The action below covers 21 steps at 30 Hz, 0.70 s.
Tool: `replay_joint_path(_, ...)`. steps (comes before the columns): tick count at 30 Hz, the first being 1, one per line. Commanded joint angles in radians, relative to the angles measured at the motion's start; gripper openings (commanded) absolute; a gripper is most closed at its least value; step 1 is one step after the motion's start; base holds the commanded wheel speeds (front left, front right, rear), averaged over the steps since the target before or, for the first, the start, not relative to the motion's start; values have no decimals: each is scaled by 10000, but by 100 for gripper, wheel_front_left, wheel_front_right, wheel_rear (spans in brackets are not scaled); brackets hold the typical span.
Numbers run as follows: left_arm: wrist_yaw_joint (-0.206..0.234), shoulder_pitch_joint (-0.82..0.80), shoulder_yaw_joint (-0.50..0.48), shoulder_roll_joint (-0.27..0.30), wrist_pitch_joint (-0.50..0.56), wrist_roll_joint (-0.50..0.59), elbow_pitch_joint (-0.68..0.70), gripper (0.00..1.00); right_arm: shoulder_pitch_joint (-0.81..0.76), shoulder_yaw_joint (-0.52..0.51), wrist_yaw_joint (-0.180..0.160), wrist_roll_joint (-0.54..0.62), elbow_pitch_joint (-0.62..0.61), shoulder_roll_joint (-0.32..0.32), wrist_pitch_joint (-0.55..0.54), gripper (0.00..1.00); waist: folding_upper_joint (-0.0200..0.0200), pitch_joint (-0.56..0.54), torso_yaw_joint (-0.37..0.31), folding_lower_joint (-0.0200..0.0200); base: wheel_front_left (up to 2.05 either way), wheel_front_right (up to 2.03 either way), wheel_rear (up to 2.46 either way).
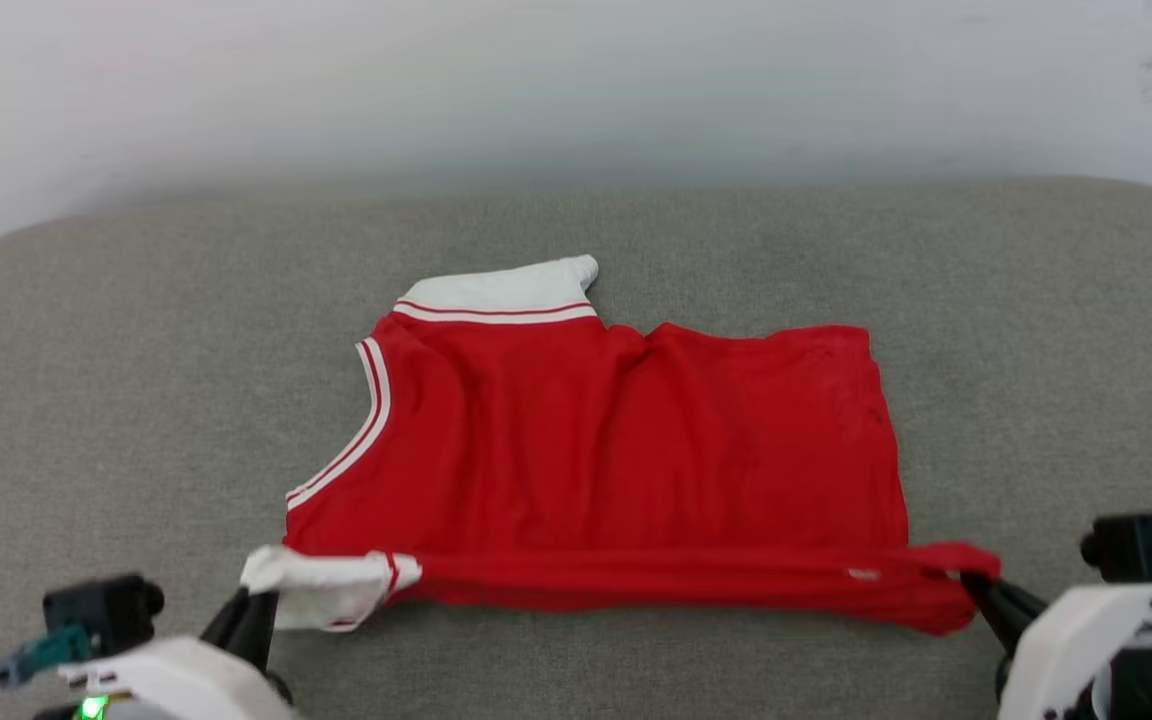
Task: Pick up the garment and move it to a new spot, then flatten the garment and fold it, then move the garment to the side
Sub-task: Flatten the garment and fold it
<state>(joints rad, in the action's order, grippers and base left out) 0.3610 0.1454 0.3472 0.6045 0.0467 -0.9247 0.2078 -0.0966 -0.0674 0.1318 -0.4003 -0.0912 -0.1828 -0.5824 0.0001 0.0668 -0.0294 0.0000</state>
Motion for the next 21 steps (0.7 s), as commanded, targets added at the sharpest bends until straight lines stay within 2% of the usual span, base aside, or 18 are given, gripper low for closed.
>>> replay_joint_path(1, -95, -514, 15, 18, 83, 108, -239, 0, 452, 82, -22, 62, 159, 24, -42, 0, -1, 304, -22, 0, 0, 0, 0)
replay_joint_path(10, -1080, -3175, 584, -394, 833, 115, -2114, 0, 2868, 1092, -19, 23, 1965, -139, 116, 0, -1, 1493, -193, 0, 0, 0, 0)
replay_joint_path(16, -1682, -4166, 1008, -747, 1372, -44, -3435, 0, 3913, 1622, -19, -12, 3515, -318, 662, 0, -1, 1872, -217, 0, 0, 0, 0)
replay_joint_path(17, -1769, -4276, 1054, -817, 1450, -116, -3631, 4, 4025, 1716, -18, -51, 3762, -306, 780, 26, -1, 1904, -215, 0, 0, 0, 0)
replay_joint_path(18, -1856, -4373, 1110, -876, 1537, -159, -3830, 28, 4115, 1832, -18, -78, 4015, -313, 885, 47, -1, 1928, -212, 0, 0, 0, 0)
replay_joint_path(19, -1948, -4452, 1151, -917, 1594, -186, -4016, 62, 4194, 1926, -18, -98, 4231, -324, 1003, 88, -1, 1948, -212, 0, 0, 0, 0)
replay_joint_path(20, -2054, -4529, 1171, -980, 1606, -231, -4166, 100, 4250, 2001, -18, -167, 4479, -304, 1100, 100, -1, 1958, -211, 0, 0, 0, 0)
replay_joint_path(21, -2136, -4599, 1195, -1017, 1635, -290, -4323, 100, 4278, 2072, -19, -192, 4685, -296, 1231, 100, -1, 1956, -211, 0, 0, 0, 0)
